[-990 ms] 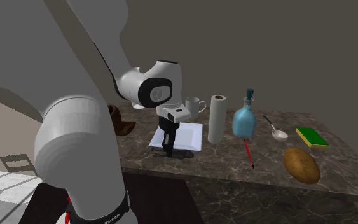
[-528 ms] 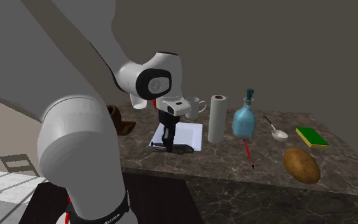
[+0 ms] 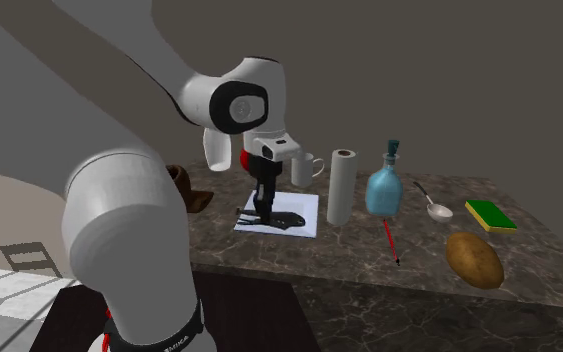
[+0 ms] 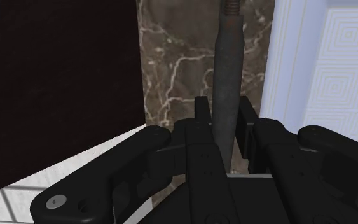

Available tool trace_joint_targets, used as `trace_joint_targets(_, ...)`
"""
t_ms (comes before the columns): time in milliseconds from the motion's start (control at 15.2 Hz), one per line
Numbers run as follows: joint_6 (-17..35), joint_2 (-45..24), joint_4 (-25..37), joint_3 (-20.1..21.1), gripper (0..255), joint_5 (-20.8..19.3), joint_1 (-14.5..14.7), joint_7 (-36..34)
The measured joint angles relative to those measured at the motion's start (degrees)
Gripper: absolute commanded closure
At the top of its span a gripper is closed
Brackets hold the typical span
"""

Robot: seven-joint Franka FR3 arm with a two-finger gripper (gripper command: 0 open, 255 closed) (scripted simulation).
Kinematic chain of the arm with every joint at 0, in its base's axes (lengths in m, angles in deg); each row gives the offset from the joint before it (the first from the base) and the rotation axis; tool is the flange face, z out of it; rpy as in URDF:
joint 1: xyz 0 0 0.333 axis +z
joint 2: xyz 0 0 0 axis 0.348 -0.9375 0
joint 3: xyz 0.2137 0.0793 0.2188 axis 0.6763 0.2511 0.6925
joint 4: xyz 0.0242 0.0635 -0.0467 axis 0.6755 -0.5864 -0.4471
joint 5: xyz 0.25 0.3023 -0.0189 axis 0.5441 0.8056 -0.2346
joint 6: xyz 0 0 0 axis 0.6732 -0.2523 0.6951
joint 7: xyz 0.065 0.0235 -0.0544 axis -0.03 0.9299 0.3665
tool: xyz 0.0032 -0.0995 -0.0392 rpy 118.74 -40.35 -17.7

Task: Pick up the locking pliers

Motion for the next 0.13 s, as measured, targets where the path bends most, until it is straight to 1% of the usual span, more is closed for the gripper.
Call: trace_joint_targets(132,-2.0,1.6,0.4,-0.8,255,-0.4,0.0,0.2)
